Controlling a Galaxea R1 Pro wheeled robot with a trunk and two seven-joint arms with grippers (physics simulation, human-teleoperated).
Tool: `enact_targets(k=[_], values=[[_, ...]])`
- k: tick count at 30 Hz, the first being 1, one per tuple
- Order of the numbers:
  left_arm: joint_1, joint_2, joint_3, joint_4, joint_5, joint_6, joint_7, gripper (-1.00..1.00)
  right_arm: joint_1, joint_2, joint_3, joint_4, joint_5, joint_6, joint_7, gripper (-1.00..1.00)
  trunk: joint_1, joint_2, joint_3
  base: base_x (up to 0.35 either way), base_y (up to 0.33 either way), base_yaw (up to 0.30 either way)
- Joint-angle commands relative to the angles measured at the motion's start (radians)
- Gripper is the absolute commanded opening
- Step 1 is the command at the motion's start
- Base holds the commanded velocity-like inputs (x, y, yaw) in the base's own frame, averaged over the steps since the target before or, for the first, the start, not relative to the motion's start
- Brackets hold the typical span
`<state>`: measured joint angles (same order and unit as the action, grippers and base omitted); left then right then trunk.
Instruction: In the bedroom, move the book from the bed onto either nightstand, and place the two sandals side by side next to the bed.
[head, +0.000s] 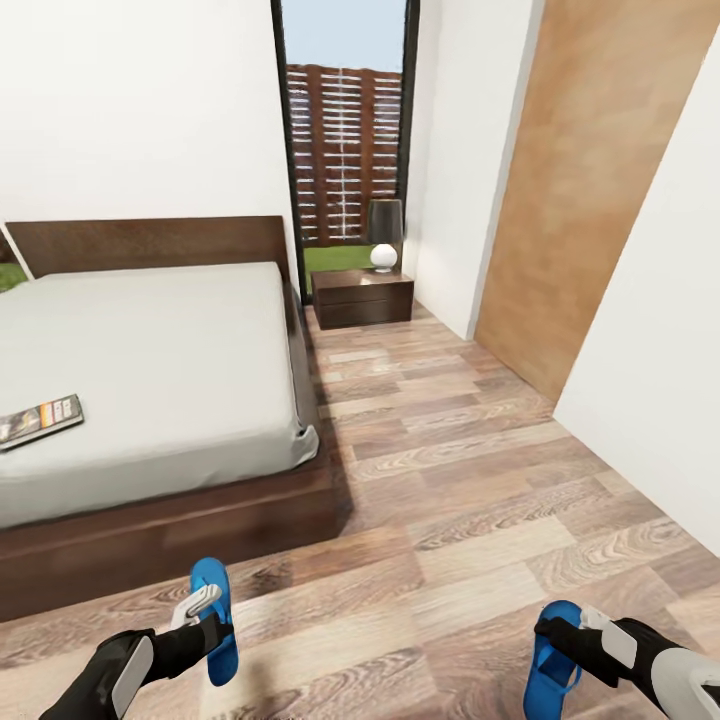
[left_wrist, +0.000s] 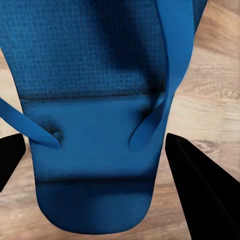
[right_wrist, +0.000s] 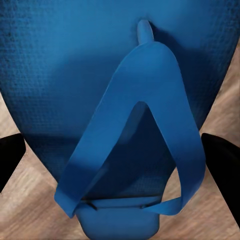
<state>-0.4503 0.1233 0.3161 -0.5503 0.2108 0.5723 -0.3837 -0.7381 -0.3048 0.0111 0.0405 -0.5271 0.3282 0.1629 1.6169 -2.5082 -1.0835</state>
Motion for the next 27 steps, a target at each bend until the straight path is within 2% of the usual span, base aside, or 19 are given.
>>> enact_targets(k=[1,27], values=[[-0.001,-0.001,0.004,0.0,0.002,0.008,-0.004,-1.0,-0.001,0.0,0.001,0.002,-0.002,0.001,0.004,-1.0,0.0,0.0,-0.001,0.0,0.0,0.203],[-0.001,-0.001,0.006,0.0,0.002,0.008,-0.003,-1.0,-0.001,0.001,0.001,0.002,-0.002,0.002,0.004,-1.0,0.0,0.0,-0.001,0.0,0.0,0.203]])
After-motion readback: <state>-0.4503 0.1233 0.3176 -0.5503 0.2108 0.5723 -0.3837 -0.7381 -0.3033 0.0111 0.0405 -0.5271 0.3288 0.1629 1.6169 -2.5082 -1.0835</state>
